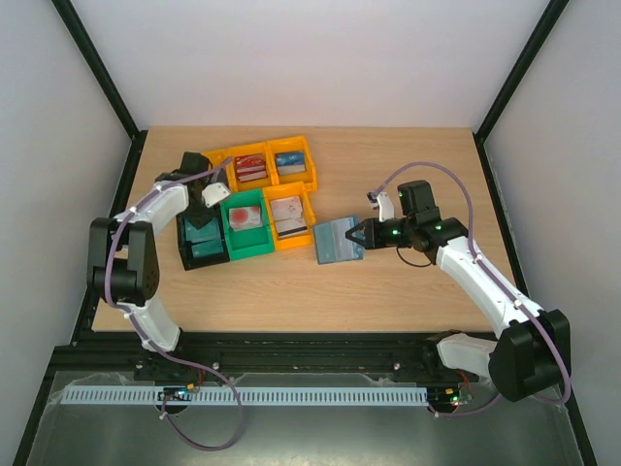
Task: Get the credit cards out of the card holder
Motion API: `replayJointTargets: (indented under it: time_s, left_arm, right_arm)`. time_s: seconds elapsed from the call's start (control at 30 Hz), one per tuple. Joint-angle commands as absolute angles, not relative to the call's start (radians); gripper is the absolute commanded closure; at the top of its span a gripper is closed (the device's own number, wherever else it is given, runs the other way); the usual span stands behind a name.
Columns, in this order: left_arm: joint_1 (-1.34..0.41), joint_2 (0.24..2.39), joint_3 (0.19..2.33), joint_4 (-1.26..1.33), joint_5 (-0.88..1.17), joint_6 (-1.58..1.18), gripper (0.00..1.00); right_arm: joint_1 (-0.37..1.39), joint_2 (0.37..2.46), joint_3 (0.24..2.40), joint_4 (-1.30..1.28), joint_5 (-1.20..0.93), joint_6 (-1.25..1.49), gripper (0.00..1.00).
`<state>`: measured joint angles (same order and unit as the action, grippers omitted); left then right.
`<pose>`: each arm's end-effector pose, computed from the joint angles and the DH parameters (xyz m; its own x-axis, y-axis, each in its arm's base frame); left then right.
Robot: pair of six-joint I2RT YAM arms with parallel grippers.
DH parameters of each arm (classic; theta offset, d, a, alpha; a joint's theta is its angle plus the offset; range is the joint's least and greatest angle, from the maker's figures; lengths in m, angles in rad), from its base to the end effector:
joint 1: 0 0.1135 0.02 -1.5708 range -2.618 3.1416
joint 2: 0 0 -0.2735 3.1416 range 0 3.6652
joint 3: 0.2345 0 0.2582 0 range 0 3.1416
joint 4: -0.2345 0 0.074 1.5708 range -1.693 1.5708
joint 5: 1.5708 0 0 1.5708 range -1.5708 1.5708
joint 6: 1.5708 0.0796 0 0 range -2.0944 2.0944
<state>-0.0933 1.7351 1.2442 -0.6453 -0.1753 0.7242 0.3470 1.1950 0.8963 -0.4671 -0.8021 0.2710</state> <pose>0.3783 -0.0215 0.1796 -0.6641 0.7174 -0.2106 0.6123 0.6835 0.3974 0.2349 0.1458 0.2617 -0.8217 -0.0993 -0.5611 -0.5228 0.5232 0.6730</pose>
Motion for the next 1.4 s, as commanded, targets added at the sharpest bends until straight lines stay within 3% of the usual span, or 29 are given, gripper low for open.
replayJointTargets:
  time_s: [0.0,0.2,0.43,0.6,0.8,1.37]
  left_arm:
    - [-0.09,1.768,1.175,-0.48,-0.244,0.685,0.77]
    - [-0.09,1.767,1.121,-0.506,-0.131,0.697,0.76]
    - [-0.089,1.609,1.149,-0.545,0.01,0.673,0.75]
    - [-0.089,1.549,1.069,-0.366,-0.089,0.694,0.77]
    - [-0.086,1.629,1.067,-0.343,-0.223,0.691,0.77]
    - [-0.071,1.733,0.992,-0.262,-0.209,0.69,0.76]
  right_arm:
    - [0.346,1.167,0.908,-0.47,-0.81,0.259,0.98]
    - [0.346,1.148,0.909,-0.48,-0.811,0.249,0.98]
    - [0.346,1.145,0.921,-0.488,-0.811,0.24,0.98]
    - [0.346,1.146,0.923,-0.488,-0.81,0.237,0.98]
    - [0.347,1.137,0.925,-0.498,-0.808,0.229,0.98]
    - [0.345,1.135,0.933,-0.503,-0.823,0.221,0.98]
